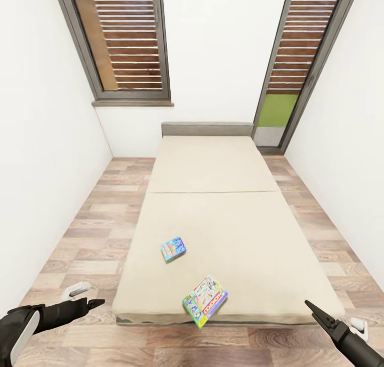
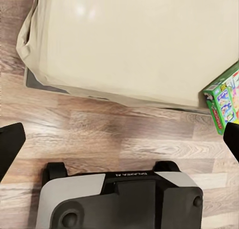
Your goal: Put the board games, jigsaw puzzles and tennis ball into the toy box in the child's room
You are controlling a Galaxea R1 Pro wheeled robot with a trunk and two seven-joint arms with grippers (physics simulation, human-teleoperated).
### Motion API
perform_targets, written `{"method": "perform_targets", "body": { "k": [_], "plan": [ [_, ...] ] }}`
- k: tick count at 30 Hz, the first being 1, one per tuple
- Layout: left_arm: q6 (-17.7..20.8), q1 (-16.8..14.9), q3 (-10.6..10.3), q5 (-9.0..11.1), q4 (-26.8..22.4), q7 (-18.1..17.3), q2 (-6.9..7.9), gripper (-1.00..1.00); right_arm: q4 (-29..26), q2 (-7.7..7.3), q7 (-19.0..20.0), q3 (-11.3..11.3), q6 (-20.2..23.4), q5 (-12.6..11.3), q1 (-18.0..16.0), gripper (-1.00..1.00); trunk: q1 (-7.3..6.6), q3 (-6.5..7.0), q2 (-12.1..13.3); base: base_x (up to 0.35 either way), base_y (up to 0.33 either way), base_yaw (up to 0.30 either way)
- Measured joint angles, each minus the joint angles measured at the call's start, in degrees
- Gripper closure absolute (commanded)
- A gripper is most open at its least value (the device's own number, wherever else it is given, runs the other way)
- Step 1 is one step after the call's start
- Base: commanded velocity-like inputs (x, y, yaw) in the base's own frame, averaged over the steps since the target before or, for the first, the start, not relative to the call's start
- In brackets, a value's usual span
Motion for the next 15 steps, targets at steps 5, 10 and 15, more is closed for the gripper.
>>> {"method": "perform_targets", "body": {
  "k": [5,10,15],
  "plan": [
    [-0.4,0.0,0.0,0.0,0.1,1.9,-0.28,-1.00,0.0,0.01,0.0,0.0,0.0,0.0,0.0,-1.00,0.00,0.47,0.0,0.000,0.000,0.000],
    [-1.4,0.0,0.0,0.0,0.1,4.0,-0.73,-1.00,0.0,0.02,-0.1,0.0,0.0,0.0,0.0,-1.00,0.00,0.95,0.0,0.000,0.000,0.000],
    [-1.7,0.0,0.0,0.0,0.1,4.8,-0.98,-1.00,-0.1,0.02,-0.1,0.0,0.0,0.0,0.0,-1.00,0.00,1.42,0.0,0.000,0.000,0.000]
  ]
}}
